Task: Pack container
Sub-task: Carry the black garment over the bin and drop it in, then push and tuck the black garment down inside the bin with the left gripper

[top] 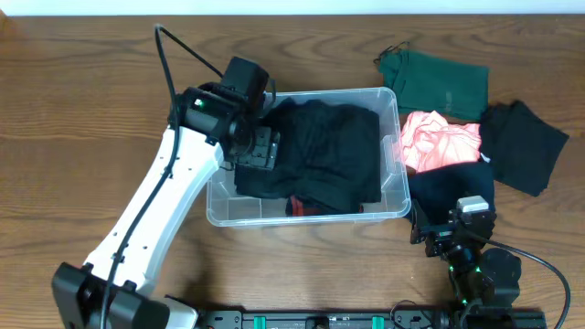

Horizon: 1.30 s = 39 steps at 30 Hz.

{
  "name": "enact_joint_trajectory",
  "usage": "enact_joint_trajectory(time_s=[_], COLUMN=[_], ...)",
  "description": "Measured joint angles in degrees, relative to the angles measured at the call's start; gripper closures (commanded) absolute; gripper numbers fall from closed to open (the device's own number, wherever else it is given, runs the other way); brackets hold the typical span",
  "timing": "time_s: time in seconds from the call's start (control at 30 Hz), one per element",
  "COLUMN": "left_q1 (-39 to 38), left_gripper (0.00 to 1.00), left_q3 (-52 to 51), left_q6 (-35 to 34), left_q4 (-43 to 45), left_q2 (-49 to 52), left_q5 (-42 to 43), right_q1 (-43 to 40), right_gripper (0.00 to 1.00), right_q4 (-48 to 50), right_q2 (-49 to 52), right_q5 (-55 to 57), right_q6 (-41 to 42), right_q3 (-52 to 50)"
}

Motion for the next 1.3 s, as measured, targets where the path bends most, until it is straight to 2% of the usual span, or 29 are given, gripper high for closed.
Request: enact_joint_trajectory(time_s=[0.13, 0.3, 0.43, 0.83, 1.1, 1.3], left_q1=[-0.1, -1.6, -3.9, -7.5, -7.8, -8.2], left_gripper=[0.25, 0.27, 0.28, 0.28, 0.33, 0.33], left_q3=[3.7, 5.5, 4.4, -0.7, 2.0, 4.3], left_q6=[-0.3, -0.2, -0.2, -0.2, -0.2, -0.4], left_q4=[2.7, 12.0, 16.8, 16.7, 15.8, 12.4], left_q2=[-1.6, -4.2, -1.6, 22.6, 25.1, 24.1], left_q5=[-0.1, 5.0, 7.0, 13.5, 15.6, 15.3], right_q1=[0.0, 0.0, 0.0, 0.0, 0.0, 0.0], right_gripper=[0.01, 0.01, 0.01, 0.01, 0.01, 0.01], right_q4=[0.0, 0.0, 0.0, 0.0, 0.3, 0.3], right_q2=[0.0, 0.0, 0.0, 0.0, 0.0, 0.0], right_q5=[0.0, 0.0, 0.0, 0.0, 0.0, 0.0], right_q6=[0.0, 0.0, 0.0, 0.0, 0.0, 0.0], right_q3=[0.0, 0.0, 0.0, 0.0, 0.0, 0.0])
